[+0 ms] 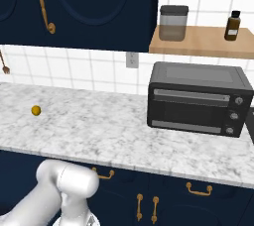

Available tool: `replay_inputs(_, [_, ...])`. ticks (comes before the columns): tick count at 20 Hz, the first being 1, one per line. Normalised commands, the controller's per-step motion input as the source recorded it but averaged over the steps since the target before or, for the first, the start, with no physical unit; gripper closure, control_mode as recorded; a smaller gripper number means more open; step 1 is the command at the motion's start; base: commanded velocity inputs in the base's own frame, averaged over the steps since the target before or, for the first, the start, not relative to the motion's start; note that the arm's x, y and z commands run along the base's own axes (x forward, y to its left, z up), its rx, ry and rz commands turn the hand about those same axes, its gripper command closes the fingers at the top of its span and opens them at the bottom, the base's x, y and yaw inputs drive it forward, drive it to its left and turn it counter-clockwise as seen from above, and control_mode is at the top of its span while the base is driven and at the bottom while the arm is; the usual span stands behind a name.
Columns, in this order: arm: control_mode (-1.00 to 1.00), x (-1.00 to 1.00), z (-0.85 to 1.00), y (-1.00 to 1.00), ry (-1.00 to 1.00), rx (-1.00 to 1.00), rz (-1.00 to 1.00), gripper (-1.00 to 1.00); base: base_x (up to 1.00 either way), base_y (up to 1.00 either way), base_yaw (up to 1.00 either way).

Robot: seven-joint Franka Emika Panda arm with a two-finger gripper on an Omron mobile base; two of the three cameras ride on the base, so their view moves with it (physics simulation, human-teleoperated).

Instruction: Pick the peeler from the drawer and place it on the counter.

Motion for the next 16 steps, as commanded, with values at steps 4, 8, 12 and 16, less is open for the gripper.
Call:
replay_inputs(4, [-1.00,0.27,1.00,-0.50,-0.02,0.07,0.00,1.00,0.00,0.00,0.00])
replay_inputs(8, [-1.00,0.46,0.88,-0.52,-0.02,0.04,0.00,1.00,0.00,0.00,0.00])
replay_inputs(12, [-1.00,0.81,0.19,-0.76,0.08,0.00,-0.01,1.00,0.00,0.00,0.00])
replay_inputs(16, [-1.00,0.82,0.00,-0.95,0.16,0.00,-0.04,1.00,0.00,0.00,0.00])
